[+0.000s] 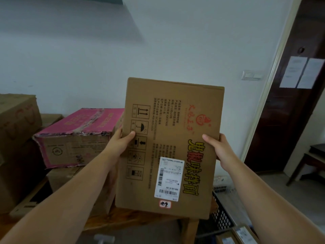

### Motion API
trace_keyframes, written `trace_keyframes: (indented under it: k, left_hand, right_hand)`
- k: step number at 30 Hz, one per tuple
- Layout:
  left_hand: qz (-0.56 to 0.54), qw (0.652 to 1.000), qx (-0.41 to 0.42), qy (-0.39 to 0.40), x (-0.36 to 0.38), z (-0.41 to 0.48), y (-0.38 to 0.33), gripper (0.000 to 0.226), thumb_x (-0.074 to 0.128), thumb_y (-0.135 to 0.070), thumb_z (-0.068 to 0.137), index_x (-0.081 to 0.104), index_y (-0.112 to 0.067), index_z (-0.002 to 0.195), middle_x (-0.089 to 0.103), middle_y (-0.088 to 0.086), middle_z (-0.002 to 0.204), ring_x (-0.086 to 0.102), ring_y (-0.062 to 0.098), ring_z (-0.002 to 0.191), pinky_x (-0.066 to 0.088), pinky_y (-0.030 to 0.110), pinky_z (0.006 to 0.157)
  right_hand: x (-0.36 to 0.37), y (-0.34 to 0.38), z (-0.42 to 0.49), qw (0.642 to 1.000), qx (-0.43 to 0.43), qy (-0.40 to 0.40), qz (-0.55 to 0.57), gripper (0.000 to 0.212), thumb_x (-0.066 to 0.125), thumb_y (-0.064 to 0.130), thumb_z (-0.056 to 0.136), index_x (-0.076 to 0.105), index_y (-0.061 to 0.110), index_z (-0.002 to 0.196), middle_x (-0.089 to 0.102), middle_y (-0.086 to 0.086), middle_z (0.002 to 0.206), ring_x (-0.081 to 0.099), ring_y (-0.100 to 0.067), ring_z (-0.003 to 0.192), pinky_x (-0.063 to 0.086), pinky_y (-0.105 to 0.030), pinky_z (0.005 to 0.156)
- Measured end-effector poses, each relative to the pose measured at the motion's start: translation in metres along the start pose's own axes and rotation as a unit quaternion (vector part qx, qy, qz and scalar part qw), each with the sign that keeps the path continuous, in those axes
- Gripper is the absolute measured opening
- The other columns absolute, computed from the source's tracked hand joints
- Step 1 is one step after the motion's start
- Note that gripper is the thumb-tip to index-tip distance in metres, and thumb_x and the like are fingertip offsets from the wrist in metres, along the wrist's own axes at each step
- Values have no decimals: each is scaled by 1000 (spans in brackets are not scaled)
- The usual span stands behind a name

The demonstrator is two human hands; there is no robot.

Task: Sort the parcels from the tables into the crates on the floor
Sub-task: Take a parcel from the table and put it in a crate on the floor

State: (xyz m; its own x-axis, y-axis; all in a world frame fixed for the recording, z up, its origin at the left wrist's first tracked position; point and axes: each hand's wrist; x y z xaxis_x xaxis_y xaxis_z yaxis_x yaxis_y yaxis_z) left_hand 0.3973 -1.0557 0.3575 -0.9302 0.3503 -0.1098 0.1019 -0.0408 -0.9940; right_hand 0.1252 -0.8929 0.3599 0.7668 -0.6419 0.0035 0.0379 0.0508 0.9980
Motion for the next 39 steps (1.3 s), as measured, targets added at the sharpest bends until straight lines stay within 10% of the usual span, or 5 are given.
trace_keyframes:
  k: [10,17,24,34,39]
  left_hand:
    - [-72,994,-69,53,-12,-7,16,43,53,-49,90,49,-31,129,68,7,111,64,30,102,49,52,91]
    - [-43,992,-119,31,-8,-3,34,60,65,-54,79,58,-13,122,70,10,104,66,29,96,52,46,89]
    - [-73,985,-139,79,2,-2,53,39,56,-49,88,58,-19,113,69,8,97,65,25,90,51,35,71]
    - [-55,984,-128,112,31,21,88,49,55,-55,86,53,-24,125,68,7,109,65,27,98,53,43,80]
    - [-66,979,-116,153,76,31,96,49,52,-54,89,52,-27,130,69,5,112,65,26,103,51,47,89]
  right_hand:
    - [1,-20,-8,994,71,62,58,46,64,31,88,44,29,130,66,-3,114,63,-21,102,51,-38,78]
    - [2,-44,-10,994,98,-36,33,92,79,61,49,55,14,126,69,-9,111,68,-29,97,54,-48,86]
    - [-7,-69,-21,988,135,12,74,39,65,20,87,57,20,125,70,-14,110,66,-35,102,53,-50,87]
    - [-16,-99,-23,981,87,-171,-31,42,78,23,77,62,11,113,71,-6,100,69,-22,87,57,-38,78]
    - [-61,-111,-18,990,103,-84,55,48,69,13,85,55,23,130,72,-8,108,70,-27,95,56,-42,81]
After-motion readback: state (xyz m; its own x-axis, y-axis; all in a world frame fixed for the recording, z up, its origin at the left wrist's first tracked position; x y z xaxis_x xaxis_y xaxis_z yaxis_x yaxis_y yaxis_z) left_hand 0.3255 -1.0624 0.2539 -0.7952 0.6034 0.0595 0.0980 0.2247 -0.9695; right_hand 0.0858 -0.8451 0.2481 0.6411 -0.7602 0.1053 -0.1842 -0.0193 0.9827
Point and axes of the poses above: each hand's wrist, its own z-axis towards the middle knuckle, its own x-axis out of the palm, y = z × x
